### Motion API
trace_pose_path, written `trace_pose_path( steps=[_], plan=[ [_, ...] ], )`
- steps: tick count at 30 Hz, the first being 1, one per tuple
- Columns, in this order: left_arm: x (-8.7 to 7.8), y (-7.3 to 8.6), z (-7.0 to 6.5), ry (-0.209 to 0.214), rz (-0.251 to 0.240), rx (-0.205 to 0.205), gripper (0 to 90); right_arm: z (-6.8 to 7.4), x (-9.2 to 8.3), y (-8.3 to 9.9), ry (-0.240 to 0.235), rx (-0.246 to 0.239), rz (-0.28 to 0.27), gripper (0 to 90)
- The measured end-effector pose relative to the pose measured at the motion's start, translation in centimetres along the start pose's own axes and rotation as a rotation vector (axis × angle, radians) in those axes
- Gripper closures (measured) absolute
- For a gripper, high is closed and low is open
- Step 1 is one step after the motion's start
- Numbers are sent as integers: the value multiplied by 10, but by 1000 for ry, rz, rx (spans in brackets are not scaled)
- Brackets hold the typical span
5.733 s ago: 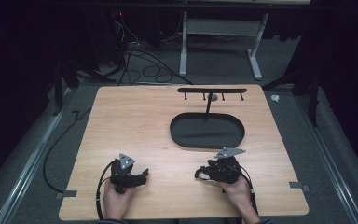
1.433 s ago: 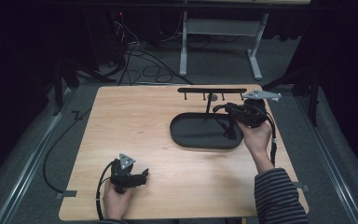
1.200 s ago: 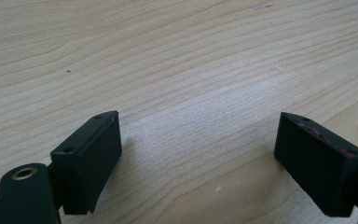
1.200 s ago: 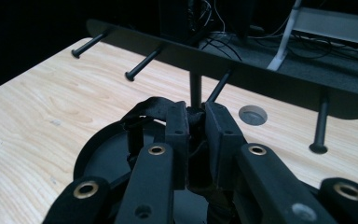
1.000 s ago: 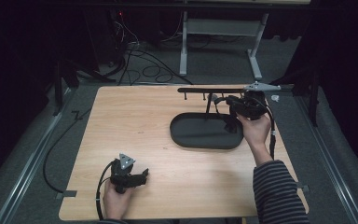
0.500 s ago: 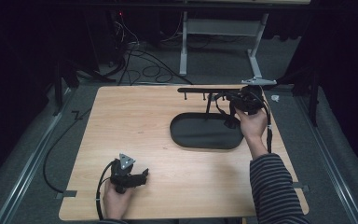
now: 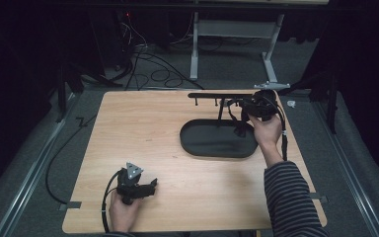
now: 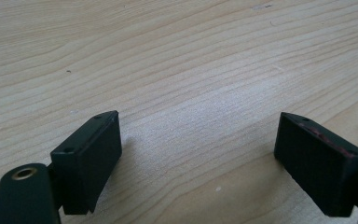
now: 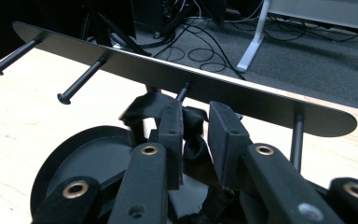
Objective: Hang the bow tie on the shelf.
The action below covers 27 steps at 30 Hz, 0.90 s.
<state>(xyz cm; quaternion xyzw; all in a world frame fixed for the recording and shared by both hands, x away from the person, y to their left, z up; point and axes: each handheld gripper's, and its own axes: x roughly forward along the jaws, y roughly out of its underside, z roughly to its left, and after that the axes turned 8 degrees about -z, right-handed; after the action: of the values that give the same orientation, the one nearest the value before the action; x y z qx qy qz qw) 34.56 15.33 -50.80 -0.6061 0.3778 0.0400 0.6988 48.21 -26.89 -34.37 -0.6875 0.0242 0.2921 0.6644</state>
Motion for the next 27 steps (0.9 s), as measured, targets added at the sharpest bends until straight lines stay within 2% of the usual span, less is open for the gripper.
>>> trace_pose_path(
  steps=[6, 13, 15, 18, 27],
  plan=[
    [0, 0, 0, 0, 0, 0, 153, -3, -4, 0, -6, 9, -6, 740],
    [0, 0, 0, 0, 0, 0, 152, -3, -11, -2, -18, -2, -20, 733],
    [0, 0, 0, 0, 0, 0, 152, -3, -14, -2, -22, 5, -23, 709],
    [0, 0, 0, 0, 0, 0, 153, -4, -23, -2, -19, 6, -57, 655],
    [0, 0, 0, 0, 0, 0, 152, -8, -37, 1, -33, 11, -65, 615]
  ],
)
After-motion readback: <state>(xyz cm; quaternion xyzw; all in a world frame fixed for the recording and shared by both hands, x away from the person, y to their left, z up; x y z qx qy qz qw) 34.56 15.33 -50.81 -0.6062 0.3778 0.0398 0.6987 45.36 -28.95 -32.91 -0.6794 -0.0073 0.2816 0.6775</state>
